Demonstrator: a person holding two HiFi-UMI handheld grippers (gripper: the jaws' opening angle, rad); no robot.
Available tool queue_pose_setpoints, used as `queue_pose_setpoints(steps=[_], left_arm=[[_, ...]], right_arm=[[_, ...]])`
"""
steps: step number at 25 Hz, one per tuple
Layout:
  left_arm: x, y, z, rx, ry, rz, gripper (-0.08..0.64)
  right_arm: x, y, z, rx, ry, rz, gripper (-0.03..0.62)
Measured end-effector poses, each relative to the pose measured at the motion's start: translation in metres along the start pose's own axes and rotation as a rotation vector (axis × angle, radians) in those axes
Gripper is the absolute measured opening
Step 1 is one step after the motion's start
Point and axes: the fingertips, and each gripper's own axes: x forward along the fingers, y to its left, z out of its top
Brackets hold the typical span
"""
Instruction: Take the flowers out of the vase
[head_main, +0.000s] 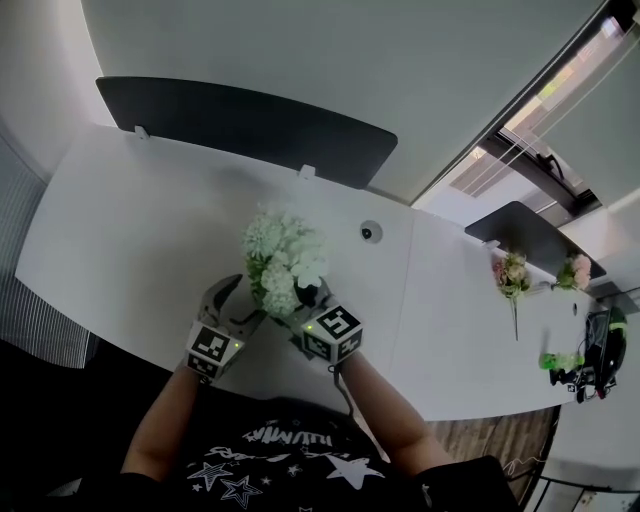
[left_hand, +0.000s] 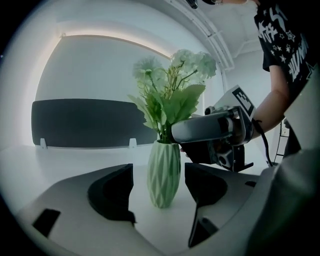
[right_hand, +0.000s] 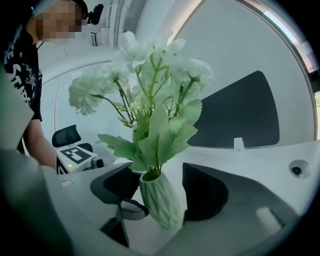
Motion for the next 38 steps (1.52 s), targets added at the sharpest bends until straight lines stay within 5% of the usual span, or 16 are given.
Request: queue_pose_setpoints(steps=[12,38], left_arm=[[0.021,-0.011,-0.006,0.033,0.051,-0.064,0.307],[0.023,-0.009,-0.008,0.057,0.050,-0.035,0.249]], right_arm=[[0.002,-0.001,0.003,-0.045,-0.008,-0.014,0.137],[-0.001,0.005,0.023,-0.050,-0.066,-0.034,0.078]])
